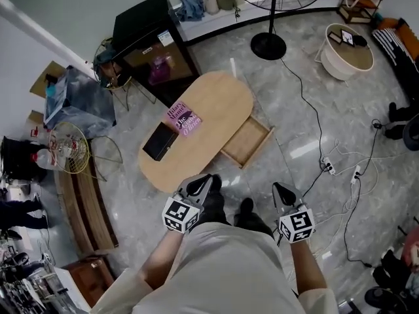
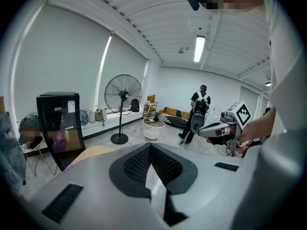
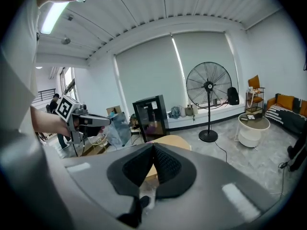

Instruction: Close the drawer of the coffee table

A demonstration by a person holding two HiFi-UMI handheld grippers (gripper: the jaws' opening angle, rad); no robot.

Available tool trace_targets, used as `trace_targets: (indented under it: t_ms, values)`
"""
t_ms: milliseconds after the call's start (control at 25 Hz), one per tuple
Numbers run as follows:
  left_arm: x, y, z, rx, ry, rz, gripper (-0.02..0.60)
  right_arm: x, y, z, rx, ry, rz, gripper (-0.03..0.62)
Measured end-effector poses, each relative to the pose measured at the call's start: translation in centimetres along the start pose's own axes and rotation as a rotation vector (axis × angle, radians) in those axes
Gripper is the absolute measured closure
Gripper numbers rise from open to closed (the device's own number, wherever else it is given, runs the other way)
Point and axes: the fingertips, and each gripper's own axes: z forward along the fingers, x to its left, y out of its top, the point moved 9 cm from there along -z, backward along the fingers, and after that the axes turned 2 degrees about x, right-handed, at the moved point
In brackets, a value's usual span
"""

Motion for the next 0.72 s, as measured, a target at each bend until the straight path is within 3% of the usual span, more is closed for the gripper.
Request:
trace_targets:
  t_ms: [360,720]
  values:
    - [5.4,1.3,5.0,0.018,-0.155,0.093,0.574,0.1,0.0,3.9,0.021,-0.166,0.063,0.585]
    - [10.2,-1.6,10.9,0.114,-0.304,0.114,0.574,0.1,-3.5,8.9,0.108,-0.275,0.168,0.583]
